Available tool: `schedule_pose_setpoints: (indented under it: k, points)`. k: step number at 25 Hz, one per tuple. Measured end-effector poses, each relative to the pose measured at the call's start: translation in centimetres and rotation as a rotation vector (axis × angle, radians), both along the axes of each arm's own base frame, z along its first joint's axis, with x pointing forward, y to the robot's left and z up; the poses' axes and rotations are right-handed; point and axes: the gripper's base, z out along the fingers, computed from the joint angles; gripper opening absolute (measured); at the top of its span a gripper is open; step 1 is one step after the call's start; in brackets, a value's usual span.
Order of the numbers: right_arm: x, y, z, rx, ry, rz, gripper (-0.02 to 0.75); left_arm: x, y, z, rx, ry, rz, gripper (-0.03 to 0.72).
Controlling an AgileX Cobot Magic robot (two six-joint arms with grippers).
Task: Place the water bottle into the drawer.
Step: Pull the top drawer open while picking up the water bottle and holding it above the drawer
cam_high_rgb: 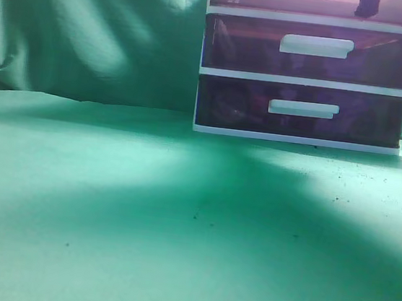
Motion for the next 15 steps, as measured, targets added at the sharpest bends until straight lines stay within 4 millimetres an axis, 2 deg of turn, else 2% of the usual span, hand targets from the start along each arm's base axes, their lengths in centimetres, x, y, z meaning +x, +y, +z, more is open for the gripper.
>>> schedule_pose_setpoints:
  k: [5, 10, 11, 13, 14, 15]
  points:
    - [1.2, -0.8, -0.2, -0.014, -0.013, -0.015, 0.232, -0.1, 0.0, -0.1, 0.009, 0.012, -0.008, 0.321]
    - [1.5, -0.9, -0.8, -0.02, -0.005, -0.014, 0.232, -0.1, 0.0, -0.1, 0.01, 0.014, -0.009, 0.321]
    - [1.5, -0.9, -0.8, -0.019, -0.007, -0.013, 0.173, -0.1, 0.0, -0.1, 0.01, 0.014, -0.009, 0.321]
    - [1.5, -0.9, -0.8, -0.019, -0.007, -0.013, 0.12, -0.1, 0.0, -0.1, 0.012, 0.013, -0.009, 0.321]
    - [1.5, -0.9, -0.8, -0.017, -0.007, -0.013, 0.134, -0.1, 0.0, -0.1, 0.012, 0.013, -0.009, 0.321]
    - [1.5, -0.8, -0.7, -0.016, -0.014, -0.009, 0.092, -0.1, 0.0, -0.1, 0.012, 0.013, -0.009, 0.321]
